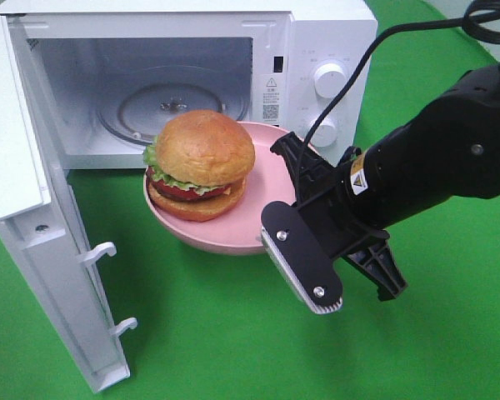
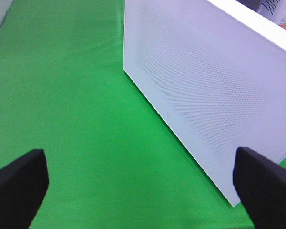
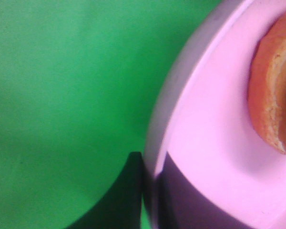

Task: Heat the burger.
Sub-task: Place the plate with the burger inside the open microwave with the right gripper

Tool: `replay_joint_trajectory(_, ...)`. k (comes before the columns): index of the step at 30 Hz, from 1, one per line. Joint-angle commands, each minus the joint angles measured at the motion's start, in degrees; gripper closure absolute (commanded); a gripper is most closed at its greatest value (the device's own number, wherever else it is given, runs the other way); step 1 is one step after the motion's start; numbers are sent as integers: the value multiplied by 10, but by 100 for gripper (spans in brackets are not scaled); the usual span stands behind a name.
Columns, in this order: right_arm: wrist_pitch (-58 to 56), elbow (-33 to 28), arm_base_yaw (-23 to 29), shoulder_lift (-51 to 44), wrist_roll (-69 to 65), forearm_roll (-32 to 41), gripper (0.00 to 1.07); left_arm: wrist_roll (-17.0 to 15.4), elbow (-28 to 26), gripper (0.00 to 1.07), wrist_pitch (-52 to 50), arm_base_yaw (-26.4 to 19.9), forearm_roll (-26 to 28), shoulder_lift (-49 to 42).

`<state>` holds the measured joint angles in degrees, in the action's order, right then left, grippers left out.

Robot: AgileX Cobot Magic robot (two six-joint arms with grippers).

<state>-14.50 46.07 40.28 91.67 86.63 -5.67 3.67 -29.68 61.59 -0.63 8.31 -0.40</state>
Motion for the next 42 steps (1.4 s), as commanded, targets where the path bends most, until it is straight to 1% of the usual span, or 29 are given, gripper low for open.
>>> replay_joint_trajectory(1,37,22,0,5,-11,0,107,1,2,9,-5,3,1,-9)
replay_joint_trajectory(4,34,43,0,20,-11,-4,107,1,2,9,-5,3,1,-9)
replay_joint_trajectory(14,36,72,0,45,-11,-4,107,1,2,9,-5,3,1,-9)
replay_joint_trajectory(18,33,97,0,76,-11,-4,107,1,2,9,-5,3,1,-9)
replay_joint_trajectory(22,33,105,0,85,-11,-4,107,1,2,9,-5,3,1,-9)
replay_joint_trajectory(26,23,144,0,114,-22,-4,107,1,2,9,-5,3,1,-9)
replay_joint_trajectory(29,19,150,0,118,-23,-4,107,1,2,9,-5,3,1,-9)
replay_joint_trajectory(35,-7,195,0,142,-28,-6,107,1,2,9,-5,3,1,-9)
replay_joint_trajectory(38,-11,202,0,146,-32,-9,107,1,2,9,-5,3,1,-9)
replay_joint_trajectory(40,-30,231,0,162,-70,-32,107,1,2,9,-5,3,1,-9)
replay_joint_trajectory(41,-30,231,0,162,-70,-32,107,1,2,9,-5,3,1,-9)
replay_joint_trajectory(42,-38,248,0,170,-92,-45,107,1,2,9,-5,3,1,-9)
